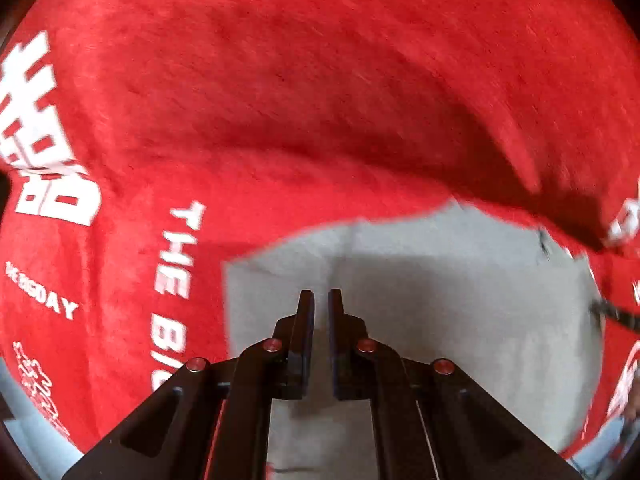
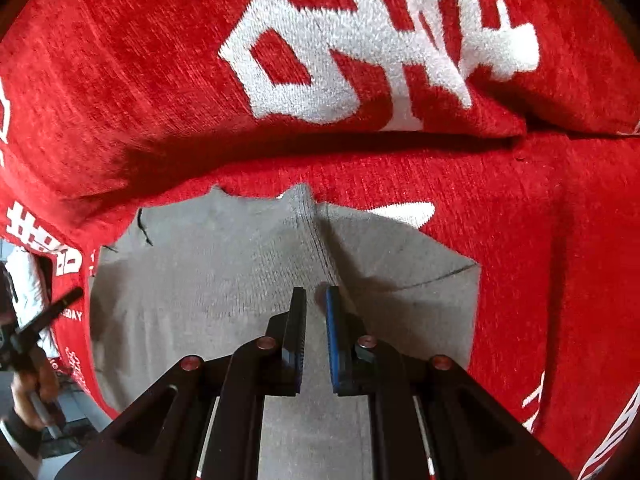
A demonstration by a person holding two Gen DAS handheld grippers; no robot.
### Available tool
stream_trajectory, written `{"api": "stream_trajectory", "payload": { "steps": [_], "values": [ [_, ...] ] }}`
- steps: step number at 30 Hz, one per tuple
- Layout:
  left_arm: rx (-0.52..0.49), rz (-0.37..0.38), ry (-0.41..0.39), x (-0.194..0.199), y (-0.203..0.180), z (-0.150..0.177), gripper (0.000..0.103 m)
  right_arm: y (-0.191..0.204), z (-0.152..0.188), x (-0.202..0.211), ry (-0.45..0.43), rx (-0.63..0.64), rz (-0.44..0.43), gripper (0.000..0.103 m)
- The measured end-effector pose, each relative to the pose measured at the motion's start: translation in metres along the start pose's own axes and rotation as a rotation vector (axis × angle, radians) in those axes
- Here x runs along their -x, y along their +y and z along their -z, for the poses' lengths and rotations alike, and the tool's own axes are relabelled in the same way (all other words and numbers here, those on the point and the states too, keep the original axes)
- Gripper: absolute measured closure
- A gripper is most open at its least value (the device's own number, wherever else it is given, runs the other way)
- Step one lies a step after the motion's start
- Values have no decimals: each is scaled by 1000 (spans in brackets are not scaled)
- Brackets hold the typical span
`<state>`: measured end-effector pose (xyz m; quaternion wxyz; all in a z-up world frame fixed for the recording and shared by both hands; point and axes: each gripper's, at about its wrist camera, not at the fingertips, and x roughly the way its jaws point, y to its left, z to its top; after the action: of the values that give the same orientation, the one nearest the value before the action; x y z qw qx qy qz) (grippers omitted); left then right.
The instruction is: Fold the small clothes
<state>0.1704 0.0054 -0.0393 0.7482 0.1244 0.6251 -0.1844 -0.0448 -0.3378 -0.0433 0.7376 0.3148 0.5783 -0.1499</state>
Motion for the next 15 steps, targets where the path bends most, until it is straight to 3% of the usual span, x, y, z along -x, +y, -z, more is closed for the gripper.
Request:
{"api": "stream_trajectory", "payload": {
  "steps": [4, 7, 12, 15],
  "values": [
    [20, -48, 83, -31, -12, 11, 95, -2, 0, -12, 21, 42, 76, 93],
    [73, -24, 60, -32, 2, 26, 96, -10, 0, -3, -2, 15, 141, 92],
    [91, -19, 88, -18, 26, 42, 95, -26, 17, 20, -27, -68, 64, 92],
    [98, -24, 88, -8, 40, 57, 95, -13, 33, 31, -34, -67, 45, 92]
  ]
}}
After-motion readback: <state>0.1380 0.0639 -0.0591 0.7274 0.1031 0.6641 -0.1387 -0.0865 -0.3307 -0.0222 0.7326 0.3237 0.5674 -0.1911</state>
